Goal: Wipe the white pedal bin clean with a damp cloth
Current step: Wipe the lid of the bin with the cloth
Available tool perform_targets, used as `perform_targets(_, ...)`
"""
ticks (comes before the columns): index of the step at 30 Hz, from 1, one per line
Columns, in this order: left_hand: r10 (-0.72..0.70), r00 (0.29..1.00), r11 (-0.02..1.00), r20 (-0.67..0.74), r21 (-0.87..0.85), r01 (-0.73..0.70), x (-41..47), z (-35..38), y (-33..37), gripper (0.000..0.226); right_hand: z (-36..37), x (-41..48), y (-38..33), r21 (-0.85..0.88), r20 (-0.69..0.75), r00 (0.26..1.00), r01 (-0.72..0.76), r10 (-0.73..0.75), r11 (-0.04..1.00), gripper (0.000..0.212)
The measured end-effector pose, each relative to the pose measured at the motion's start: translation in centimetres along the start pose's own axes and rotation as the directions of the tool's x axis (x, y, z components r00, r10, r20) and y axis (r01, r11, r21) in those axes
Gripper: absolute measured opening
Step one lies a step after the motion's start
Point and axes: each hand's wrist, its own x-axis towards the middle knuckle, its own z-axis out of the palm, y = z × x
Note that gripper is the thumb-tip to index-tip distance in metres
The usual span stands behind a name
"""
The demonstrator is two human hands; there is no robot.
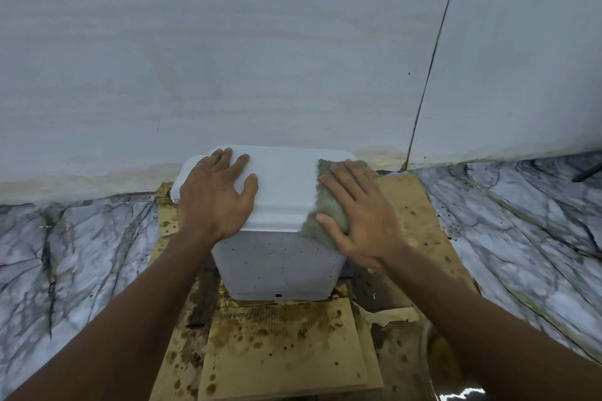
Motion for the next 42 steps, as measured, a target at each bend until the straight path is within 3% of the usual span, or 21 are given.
perform_targets(3,0.010,1.000,1.000,-0.009,-0.004,-0.010,0.0,0.1,0.0,0.054,0.5,1.6,-4.1,-0.141,0.039,0.999,-0.013,0.019,0.990,0.068)
perform_targets(7,0.022,1.000,0.999,-0.010,-0.025,-0.022,-0.1,-0.1,-0.6,0.064,1.3,2.9,-5.8,-0.155,0.099,0.994,0.061,-0.046,0.986,0.065)
perform_targets(13,0.032,0.999,0.999,-0.017,0.000,-0.032,0.0,-0.1,0.2,0.055,-0.5,1.5,-0.4,-0.018,0.059,0.992,0.109,-0.108,0.994,0.067)
perform_targets(18,0.020,1.000,1.000,-0.002,-0.010,-0.020,0.0,-0.2,0.2,0.057,-1.7,0.0,4.0,0.282,0.109,0.994,-0.052,0.022,0.958,0.072)
perform_targets(20,0.012,1.000,1.000,0.002,0.000,-0.012,0.1,-0.1,0.2,0.053,-1.6,0.1,3.7,0.311,0.112,0.993,-0.069,0.035,0.948,0.071)
perform_targets(26,0.006,1.000,1.000,0.007,0.001,-0.006,-0.1,-0.1,0.1,0.066,-1.3,2.2,-1.1,-0.003,0.181,0.983,0.004,-0.003,1.000,0.074)
perform_targets(32,0.017,1.000,1.000,0.003,0.005,-0.017,-0.1,0.1,-0.3,0.066,-1.3,3.1,-1.8,0.031,0.257,0.952,0.166,-0.169,0.986,0.073)
perform_targets(38,0.035,0.999,0.999,-0.020,0.002,-0.035,0.0,-0.1,0.2,0.063,-3.2,3.9,-0.2,0.086,0.330,0.942,-0.094,0.060,0.992,0.090)
perform_targets(42,0.053,0.997,0.999,-0.054,-0.007,-0.054,-0.4,-0.1,-0.1,0.060,-1.8,3.7,-1.7,0.001,0.280,0.959,-0.056,0.054,0.998,0.085)
